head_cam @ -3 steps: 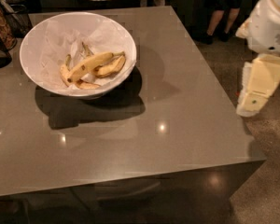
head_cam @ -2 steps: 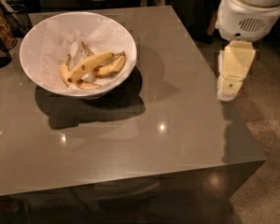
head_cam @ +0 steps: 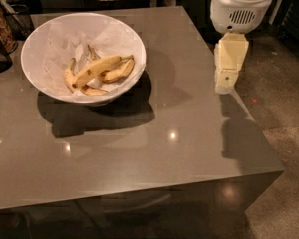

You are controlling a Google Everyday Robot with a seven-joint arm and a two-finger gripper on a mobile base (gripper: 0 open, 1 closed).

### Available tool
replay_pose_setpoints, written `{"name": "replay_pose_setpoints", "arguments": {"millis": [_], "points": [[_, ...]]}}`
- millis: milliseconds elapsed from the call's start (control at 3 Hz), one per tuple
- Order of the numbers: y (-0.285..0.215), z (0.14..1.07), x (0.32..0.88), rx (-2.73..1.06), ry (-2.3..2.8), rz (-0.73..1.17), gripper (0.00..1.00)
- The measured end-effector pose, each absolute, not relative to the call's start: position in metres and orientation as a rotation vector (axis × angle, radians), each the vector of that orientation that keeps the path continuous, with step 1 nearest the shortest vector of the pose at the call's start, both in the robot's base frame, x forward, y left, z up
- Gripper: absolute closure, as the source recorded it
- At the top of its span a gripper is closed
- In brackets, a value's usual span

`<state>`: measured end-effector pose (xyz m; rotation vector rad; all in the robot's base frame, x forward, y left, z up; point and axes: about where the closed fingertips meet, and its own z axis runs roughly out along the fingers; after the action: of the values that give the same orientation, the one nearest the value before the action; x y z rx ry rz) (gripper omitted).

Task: Pick banana from white bowl

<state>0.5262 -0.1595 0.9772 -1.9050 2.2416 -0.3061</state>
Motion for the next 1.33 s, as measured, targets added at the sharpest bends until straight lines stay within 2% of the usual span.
{"name": "replay_pose_setpoints", "arguments": {"millis": [1000, 1333], "points": [[-0.102, 1.014, 0.587, -2.043, 1.971, -0.414, 0.00], [-0.097, 1.016, 0.592, -2.029, 1.949, -0.420, 0.00]]}}
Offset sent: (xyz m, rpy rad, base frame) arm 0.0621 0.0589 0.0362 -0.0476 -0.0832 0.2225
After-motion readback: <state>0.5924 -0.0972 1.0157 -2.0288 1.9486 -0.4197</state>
